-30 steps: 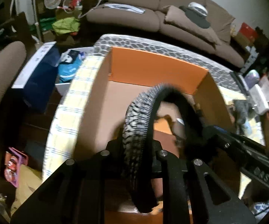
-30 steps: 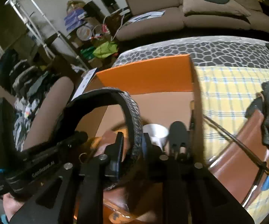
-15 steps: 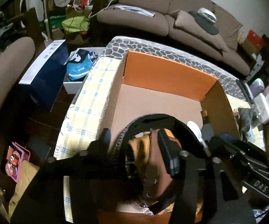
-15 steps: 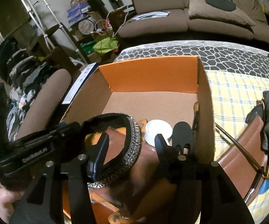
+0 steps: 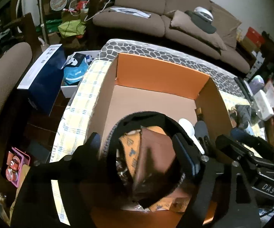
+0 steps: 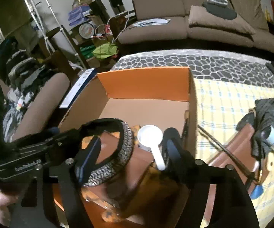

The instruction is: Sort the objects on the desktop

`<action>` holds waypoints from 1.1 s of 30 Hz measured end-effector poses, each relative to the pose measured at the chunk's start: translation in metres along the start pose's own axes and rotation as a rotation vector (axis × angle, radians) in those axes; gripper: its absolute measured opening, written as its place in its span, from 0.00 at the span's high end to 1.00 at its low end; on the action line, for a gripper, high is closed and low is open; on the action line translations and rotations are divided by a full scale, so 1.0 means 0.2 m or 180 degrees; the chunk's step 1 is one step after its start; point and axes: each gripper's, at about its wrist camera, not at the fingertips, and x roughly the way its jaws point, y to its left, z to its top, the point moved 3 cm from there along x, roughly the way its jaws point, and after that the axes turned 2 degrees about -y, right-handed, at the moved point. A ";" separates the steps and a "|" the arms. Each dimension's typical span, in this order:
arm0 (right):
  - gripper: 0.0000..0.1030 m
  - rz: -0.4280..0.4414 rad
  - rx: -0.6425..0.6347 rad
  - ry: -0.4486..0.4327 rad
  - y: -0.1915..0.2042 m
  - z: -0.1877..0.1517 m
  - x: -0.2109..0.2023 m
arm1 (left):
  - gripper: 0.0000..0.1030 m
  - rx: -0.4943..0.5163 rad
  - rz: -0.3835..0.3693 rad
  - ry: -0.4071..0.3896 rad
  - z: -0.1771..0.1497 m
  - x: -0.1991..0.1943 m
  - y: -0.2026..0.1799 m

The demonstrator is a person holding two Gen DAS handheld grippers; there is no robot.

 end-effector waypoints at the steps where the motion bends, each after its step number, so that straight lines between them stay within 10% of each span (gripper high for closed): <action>1: 0.20 -0.0047 -0.0040 -0.0013 0.00 -0.01 -0.01 | 0.21 0.0015 -0.0006 -0.0008 -0.01 -0.01 -0.01; 17: 0.05 -0.0494 -0.0349 -0.0286 -0.03 -0.16 -0.30 | 0.02 0.0115 -0.0098 -0.0390 -0.29 -0.30 -0.07; 33: 0.02 -0.0707 0.0228 -0.0290 -0.32 -0.51 -0.54 | 0.00 0.0332 -0.0182 -0.0418 -0.63 -0.37 -0.29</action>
